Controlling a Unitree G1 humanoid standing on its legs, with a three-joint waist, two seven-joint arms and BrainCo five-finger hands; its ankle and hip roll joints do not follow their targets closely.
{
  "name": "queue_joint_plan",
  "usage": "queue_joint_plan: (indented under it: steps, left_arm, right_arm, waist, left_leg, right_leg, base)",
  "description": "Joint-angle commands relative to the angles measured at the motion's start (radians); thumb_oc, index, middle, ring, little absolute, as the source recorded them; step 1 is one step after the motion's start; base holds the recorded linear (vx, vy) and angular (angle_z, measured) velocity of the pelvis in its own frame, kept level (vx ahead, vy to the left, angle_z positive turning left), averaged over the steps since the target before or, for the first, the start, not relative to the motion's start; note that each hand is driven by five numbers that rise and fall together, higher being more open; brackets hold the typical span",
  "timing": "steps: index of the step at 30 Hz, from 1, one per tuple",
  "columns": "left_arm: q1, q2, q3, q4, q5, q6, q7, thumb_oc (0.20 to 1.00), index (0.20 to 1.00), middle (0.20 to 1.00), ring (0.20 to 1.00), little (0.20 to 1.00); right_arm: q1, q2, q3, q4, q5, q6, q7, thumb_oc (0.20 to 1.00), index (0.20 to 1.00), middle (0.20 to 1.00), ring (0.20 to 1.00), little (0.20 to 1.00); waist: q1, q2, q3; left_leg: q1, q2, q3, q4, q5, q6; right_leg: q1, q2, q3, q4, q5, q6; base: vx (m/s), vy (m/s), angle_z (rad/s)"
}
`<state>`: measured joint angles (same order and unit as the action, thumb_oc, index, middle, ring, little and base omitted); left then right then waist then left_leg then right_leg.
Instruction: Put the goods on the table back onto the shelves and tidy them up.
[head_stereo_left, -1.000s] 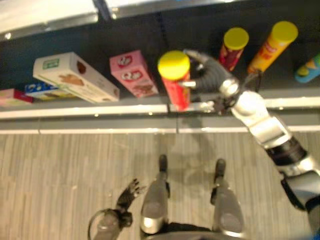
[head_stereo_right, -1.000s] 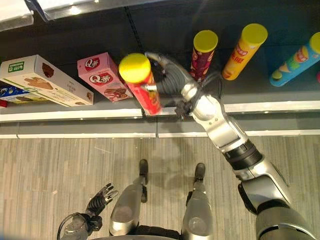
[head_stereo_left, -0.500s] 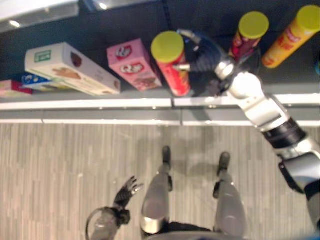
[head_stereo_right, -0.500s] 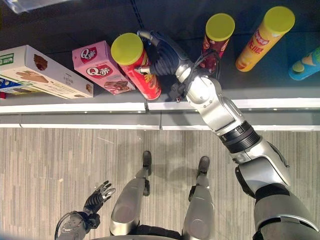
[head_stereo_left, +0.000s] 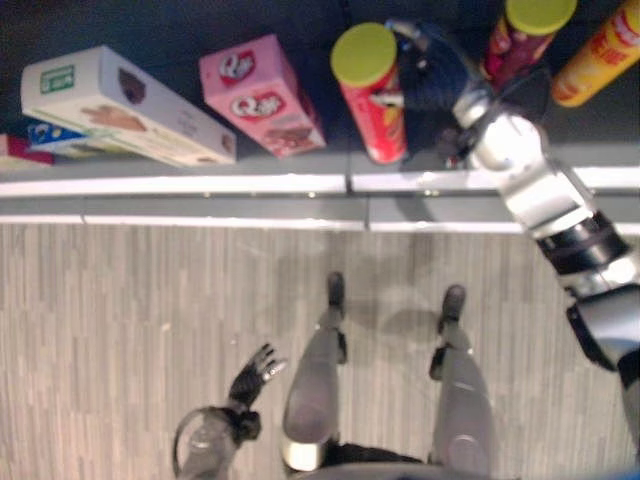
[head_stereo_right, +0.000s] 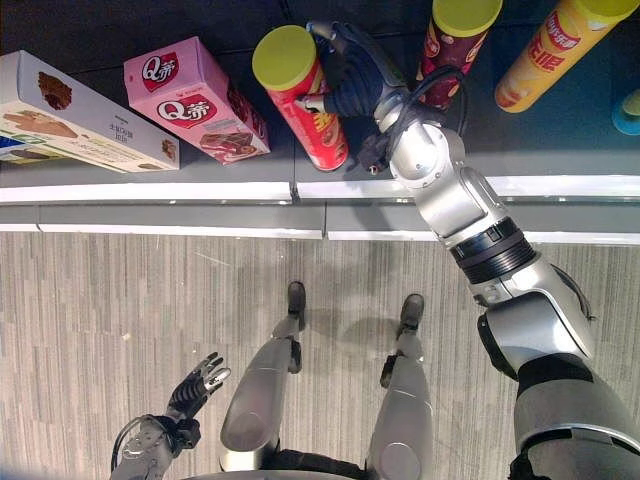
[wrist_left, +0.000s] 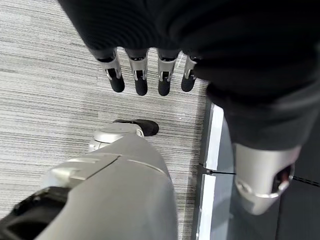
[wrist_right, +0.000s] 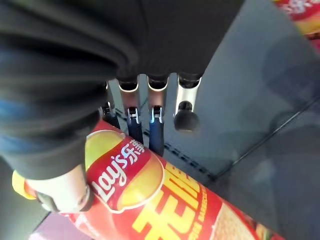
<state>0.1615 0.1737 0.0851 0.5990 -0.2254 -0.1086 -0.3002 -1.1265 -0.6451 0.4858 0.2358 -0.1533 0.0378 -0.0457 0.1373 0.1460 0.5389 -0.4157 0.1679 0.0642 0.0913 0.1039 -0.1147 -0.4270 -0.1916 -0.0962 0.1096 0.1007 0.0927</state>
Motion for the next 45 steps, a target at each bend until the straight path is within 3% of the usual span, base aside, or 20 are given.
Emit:
queue_joint_plan:
  steps: [1,13,25,45]
  left_arm:
    - [0.039,0.047,-0.063,-0.041,-0.051,-0.015,-0.010,1.000,1.000,1.000,1.000,1.000]
    - [0.046,0.036,-0.066,-0.052,-0.063,-0.016,-0.013,1.000,1.000,1.000,1.000,1.000]
    - [0.052,0.021,-0.087,-0.067,-0.073,-0.022,-0.017,1.000,1.000,1.000,1.000,1.000]
    - [0.069,0.010,-0.091,-0.065,-0.078,-0.029,-0.018,1.000,1.000,1.000,1.000,1.000]
  right_arm:
    - [-0.196,-0.037,0.002,-0.039,-0.026,-0.052,-0.065,0.200,0.200,0.200,0.200,0.200]
    - [-0.237,-0.060,-0.011,0.041,-0.038,-0.054,-0.102,0.200,0.200,0.200,0.200,0.200]
    - [-0.174,-0.045,-0.126,0.104,-0.043,-0.077,-0.151,0.200,0.200,0.200,0.200,0.200]
    - [-0.139,-0.011,-0.168,0.104,-0.075,-0.087,-0.173,0.200,0.200,0.200,0.200,0.200]
  waist:
    - [0.014,0.111,-0.019]
    - [0.028,0.143,-0.019]
    - [0.031,0.180,-0.019]
    - [0.025,0.181,-0.019]
  left_leg:
    - [-0.014,0.074,-0.061,0.024,0.006,-0.008]
    - [-0.050,0.077,-0.065,0.022,0.010,-0.007]
    - [-0.084,0.078,-0.069,0.022,0.012,-0.009]
    - [-0.104,0.088,-0.070,0.028,0.007,-0.021]
  right_leg:
    - [-0.015,-0.148,0.013,0.142,0.045,-0.004]
    - [-0.049,-0.160,0.022,0.153,0.046,0.004]
    - [-0.082,-0.175,0.032,0.160,0.039,0.012]
    - [-0.071,-0.178,0.024,0.134,0.038,0.009]
  base:
    - [0.00,0.000,0.00]
    - [0.01,0.017,0.01]
    - [0.00,0.017,0.00]
    - [0.00,0.002,0.01]
